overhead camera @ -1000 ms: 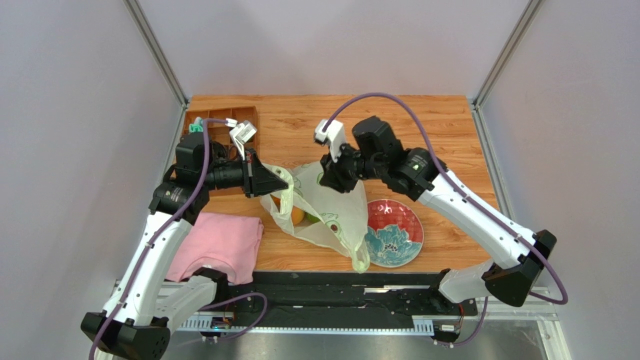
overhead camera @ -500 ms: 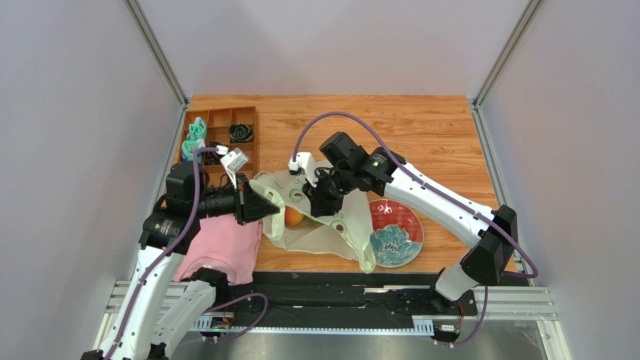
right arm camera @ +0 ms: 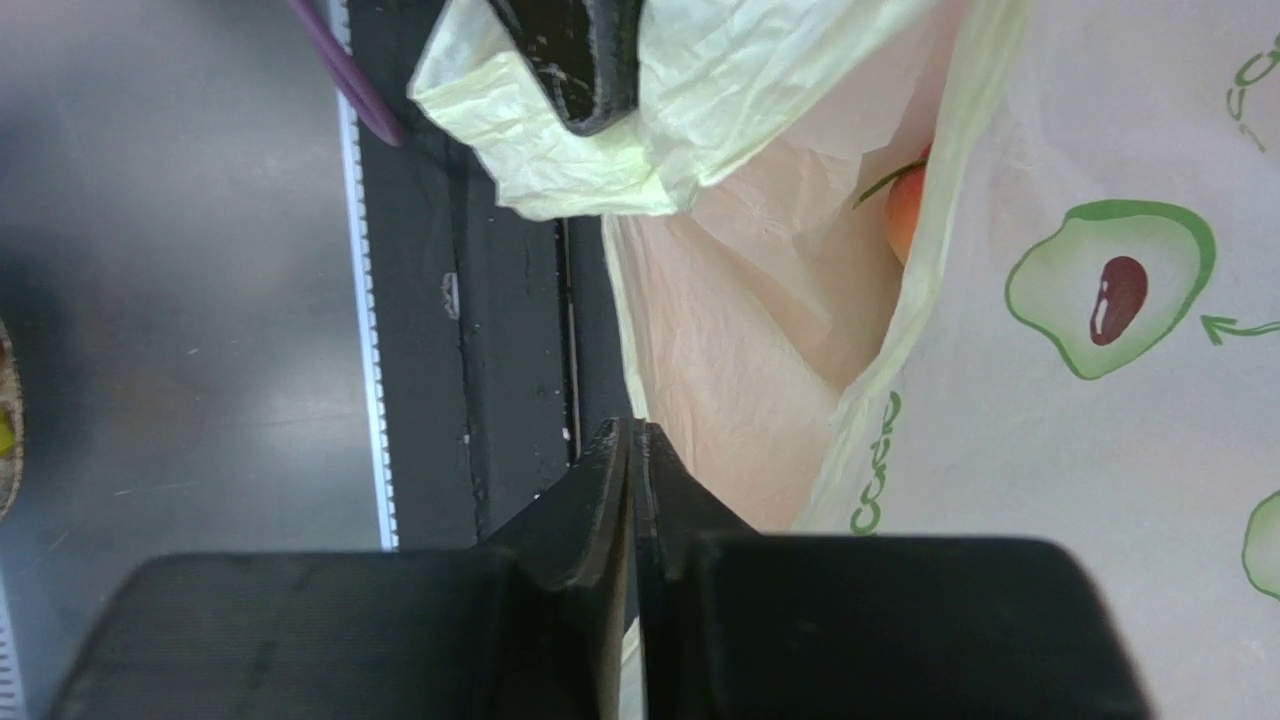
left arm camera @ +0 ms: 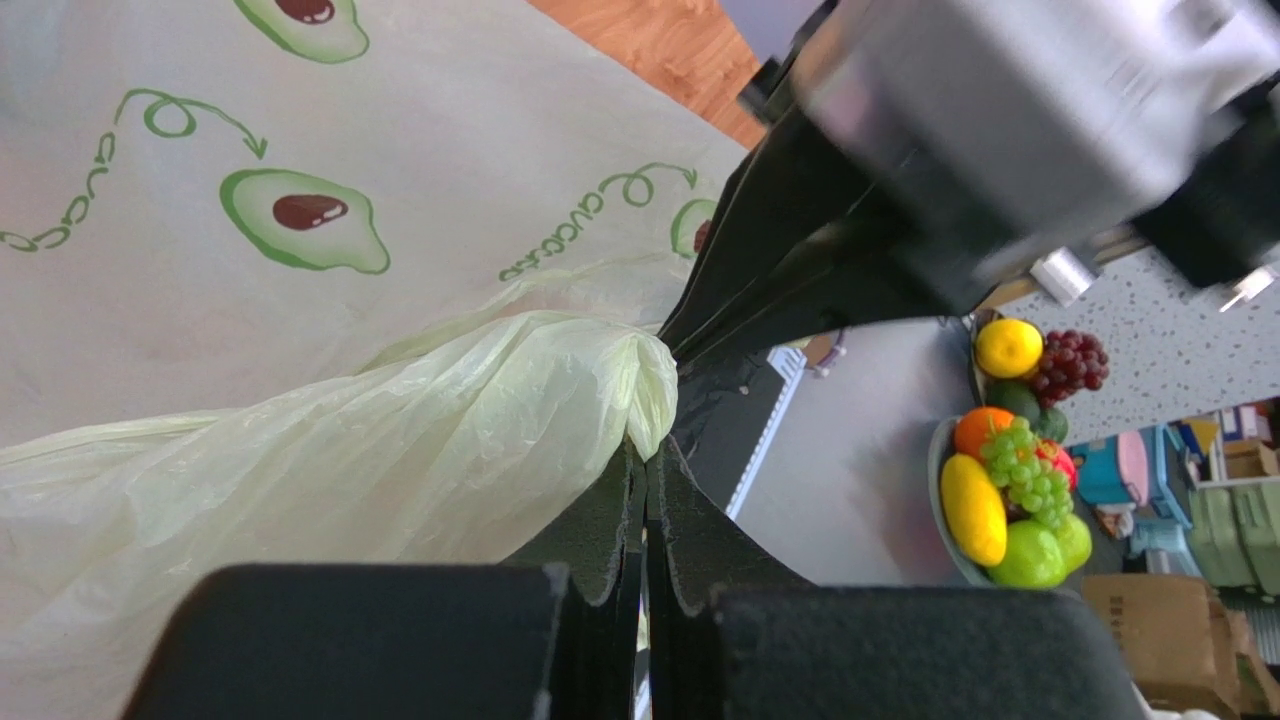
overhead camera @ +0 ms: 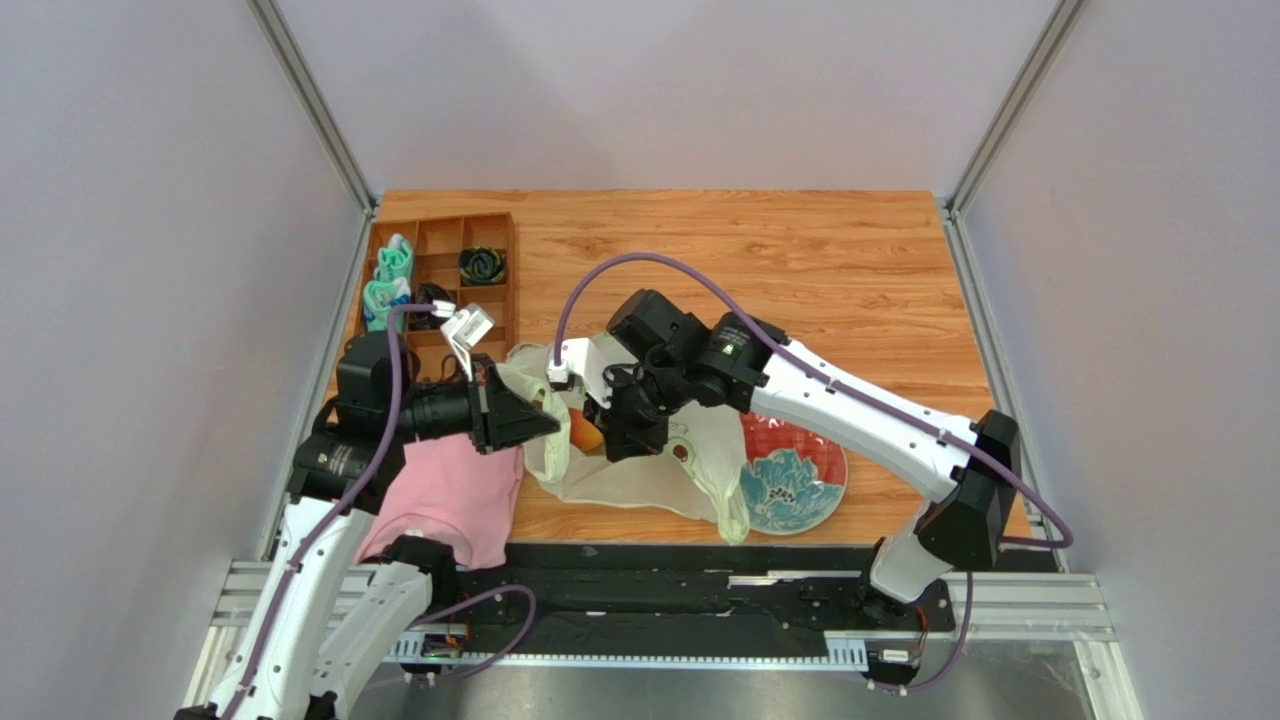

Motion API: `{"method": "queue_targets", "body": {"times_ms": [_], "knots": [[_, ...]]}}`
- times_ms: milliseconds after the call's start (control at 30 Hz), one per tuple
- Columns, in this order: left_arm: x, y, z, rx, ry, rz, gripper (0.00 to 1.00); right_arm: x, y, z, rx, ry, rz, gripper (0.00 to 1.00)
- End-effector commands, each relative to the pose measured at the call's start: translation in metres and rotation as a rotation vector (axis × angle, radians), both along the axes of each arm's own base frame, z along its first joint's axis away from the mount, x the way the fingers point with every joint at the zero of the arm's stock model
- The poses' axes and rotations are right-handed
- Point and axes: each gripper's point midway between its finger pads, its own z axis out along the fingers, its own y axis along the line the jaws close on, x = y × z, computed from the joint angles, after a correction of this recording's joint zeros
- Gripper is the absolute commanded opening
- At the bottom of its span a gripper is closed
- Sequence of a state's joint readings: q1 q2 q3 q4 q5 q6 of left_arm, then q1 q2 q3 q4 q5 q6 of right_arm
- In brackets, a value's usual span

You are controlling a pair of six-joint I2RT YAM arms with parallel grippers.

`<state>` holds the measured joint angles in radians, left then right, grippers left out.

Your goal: Take the fake fruits out of the plastic bag

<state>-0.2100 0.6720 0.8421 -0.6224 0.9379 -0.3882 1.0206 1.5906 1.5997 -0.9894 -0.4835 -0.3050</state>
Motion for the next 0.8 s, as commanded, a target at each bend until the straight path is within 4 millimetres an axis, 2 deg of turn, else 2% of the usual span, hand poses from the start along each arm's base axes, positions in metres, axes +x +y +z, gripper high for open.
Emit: {"method": "queue_targets", "body": {"times_ms": [0, 67, 167, 200, 233, 267, 333, 367, 400, 500, 533, 600, 633, 767], "knots": [[-0.003, -0.001, 0.035, -0.051, -0.063, -0.008, 0.0, 0.031, 0.002, -0.039, -0.099, -0.078, -0.144, 0.04], [-0.006, 0.001, 0.037, -0.051, -0.059, -0.004, 0.0, 0.051, 0.005, -0.047, -0.111, -0.116, -0.252, 0.01], [-0.007, 0.004, 0.038, -0.045, -0.057, 0.01, 0.0, 0.093, 0.003, -0.058, -0.163, -0.231, -0.405, 0.0], [-0.006, 0.005, 0.039, -0.044, -0.058, 0.018, 0.0, 0.113, -0.003, -0.059, -0.184, -0.272, -0.466, 0.0], [-0.006, 0.006, 0.038, -0.043, -0.053, 0.021, 0.0, 0.127, 0.001, -0.061, -0.182, -0.281, -0.493, 0.0], [-0.007, 0.007, 0.036, -0.042, -0.052, 0.017, 0.0, 0.141, -0.002, -0.065, -0.193, -0.283, -0.537, 0.0], [-0.009, 0.007, 0.032, -0.038, -0.053, 0.012, 0.0, 0.153, 0.001, -0.066, -0.187, -0.268, -0.559, 0.0], [-0.01, 0.008, 0.029, -0.032, -0.057, 0.007, 0.0, 0.157, 0.009, -0.068, -0.182, -0.246, -0.548, 0.01], [-0.009, 0.009, 0.024, -0.025, -0.05, 0.009, 0.0, 0.15, 0.018, -0.069, -0.158, -0.193, -0.521, 0.04], [-0.013, 0.01, 0.017, -0.021, -0.027, -0.001, 0.0, 0.132, 0.033, -0.077, -0.142, -0.064, -0.507, 0.34], [-0.013, 0.01, 0.015, -0.021, -0.02, -0.004, 0.0, 0.13, 0.036, -0.08, -0.142, -0.048, -0.52, 0.53], [-0.017, 0.008, 0.015, -0.028, -0.01, -0.029, 0.0, 0.117, 0.043, -0.089, -0.145, 0.013, -0.541, 0.65], [-0.019, 0.008, 0.014, -0.026, -0.014, -0.037, 0.0, 0.114, 0.046, -0.09, -0.142, 0.029, -0.546, 0.74], [-0.032, 0.01, 0.004, -0.012, 0.006, -0.055, 0.0, 0.112, 0.057, -0.101, -0.161, 0.062, -0.59, 0.85]]}}
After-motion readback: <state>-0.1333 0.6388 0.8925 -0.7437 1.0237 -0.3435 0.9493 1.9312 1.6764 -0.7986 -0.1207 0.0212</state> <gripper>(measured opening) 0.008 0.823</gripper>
